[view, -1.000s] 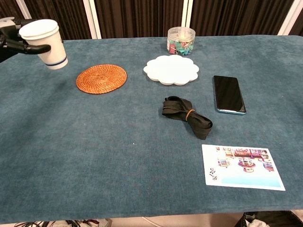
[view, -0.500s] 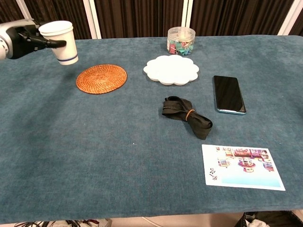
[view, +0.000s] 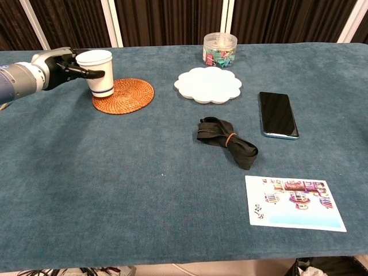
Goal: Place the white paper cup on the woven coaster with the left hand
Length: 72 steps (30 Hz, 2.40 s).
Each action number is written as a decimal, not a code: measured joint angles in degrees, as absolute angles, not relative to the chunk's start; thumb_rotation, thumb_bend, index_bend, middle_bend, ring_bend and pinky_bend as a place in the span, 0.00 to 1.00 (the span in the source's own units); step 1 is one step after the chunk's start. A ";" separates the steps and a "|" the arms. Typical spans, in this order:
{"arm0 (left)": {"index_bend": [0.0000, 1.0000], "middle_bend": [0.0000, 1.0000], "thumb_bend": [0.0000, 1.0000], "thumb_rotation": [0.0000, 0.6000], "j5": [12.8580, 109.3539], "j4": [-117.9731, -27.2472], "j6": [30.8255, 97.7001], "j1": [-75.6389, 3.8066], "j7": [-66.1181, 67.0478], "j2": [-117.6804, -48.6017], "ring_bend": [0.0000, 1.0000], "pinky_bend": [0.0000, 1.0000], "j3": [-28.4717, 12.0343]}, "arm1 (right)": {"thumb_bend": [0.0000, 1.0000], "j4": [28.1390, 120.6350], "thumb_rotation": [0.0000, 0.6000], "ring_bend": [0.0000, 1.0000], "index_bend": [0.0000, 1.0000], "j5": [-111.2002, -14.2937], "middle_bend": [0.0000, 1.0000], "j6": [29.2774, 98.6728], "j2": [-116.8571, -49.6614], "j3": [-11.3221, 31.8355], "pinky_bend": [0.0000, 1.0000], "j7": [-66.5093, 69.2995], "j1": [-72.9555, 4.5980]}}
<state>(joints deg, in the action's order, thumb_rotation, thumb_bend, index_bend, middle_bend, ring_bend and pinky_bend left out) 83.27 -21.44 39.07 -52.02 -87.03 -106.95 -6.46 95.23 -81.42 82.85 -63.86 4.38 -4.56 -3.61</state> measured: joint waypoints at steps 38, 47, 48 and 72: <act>0.00 0.00 0.07 1.00 87.80 -23.82 39.43 -53.99 -84.48 -104.49 0.00 0.00 -1.53 | 0.11 96.03 1.00 0.11 0.06 -80.37 0.02 83.02 -63.54 4.76 0.18 -4.38 -3.38; 0.00 0.00 0.07 1.00 87.70 -32.07 45.77 -50.16 -74.28 -95.65 0.00 0.00 -1.12 | 0.11 96.04 1.00 0.11 0.06 -80.83 0.02 83.29 -63.72 4.61 0.18 -4.79 -3.36; 0.00 0.00 0.07 1.00 87.63 -33.49 46.26 -49.69 -72.29 -94.49 0.00 0.00 -1.06 | 0.11 96.04 1.00 0.11 0.06 -80.90 0.02 83.44 -63.77 4.60 0.18 -4.94 -3.31; 0.00 0.00 0.07 1.00 76.99 -94.09 84.83 -17.27 -7.58 -58.85 0.00 0.00 0.37 | 0.11 94.69 1.00 0.11 0.06 -82.67 0.02 85.78 -65.01 4.99 0.18 -5.77 -3.10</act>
